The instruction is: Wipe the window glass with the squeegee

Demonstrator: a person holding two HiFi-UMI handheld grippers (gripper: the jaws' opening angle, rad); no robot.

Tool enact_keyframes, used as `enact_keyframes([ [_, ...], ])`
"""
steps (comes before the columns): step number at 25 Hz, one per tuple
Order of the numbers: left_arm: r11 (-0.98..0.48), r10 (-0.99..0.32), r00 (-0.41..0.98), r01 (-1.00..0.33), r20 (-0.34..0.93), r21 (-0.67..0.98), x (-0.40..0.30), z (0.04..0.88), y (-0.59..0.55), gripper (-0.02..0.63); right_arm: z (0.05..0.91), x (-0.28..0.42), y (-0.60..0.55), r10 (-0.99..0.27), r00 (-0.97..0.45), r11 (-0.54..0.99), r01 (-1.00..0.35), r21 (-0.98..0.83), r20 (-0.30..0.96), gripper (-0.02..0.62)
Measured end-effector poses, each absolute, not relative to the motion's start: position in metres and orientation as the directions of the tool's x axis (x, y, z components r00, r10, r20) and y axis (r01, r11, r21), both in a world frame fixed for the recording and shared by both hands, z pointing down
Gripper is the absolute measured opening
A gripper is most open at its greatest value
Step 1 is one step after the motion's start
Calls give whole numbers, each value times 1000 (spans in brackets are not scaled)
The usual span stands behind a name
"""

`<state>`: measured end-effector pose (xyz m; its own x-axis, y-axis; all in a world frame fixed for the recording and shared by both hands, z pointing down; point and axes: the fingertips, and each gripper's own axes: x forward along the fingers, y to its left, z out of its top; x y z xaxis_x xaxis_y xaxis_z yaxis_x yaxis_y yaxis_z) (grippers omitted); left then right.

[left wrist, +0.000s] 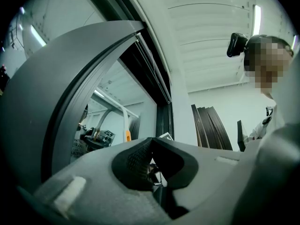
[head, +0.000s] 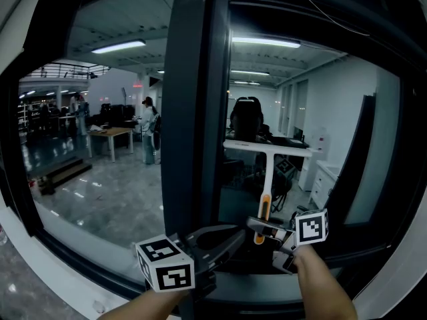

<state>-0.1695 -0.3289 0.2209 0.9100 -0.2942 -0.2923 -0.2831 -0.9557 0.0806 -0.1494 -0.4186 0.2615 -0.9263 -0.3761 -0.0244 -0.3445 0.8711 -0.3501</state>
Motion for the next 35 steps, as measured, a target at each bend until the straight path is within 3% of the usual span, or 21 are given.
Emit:
enact_keyframes([
  [35, -916, -367, 912, -320, -185, 242, -181, 336, -332, -3, 442, -146, -376, -371, -927, 734, -330, -594, 56, 23],
])
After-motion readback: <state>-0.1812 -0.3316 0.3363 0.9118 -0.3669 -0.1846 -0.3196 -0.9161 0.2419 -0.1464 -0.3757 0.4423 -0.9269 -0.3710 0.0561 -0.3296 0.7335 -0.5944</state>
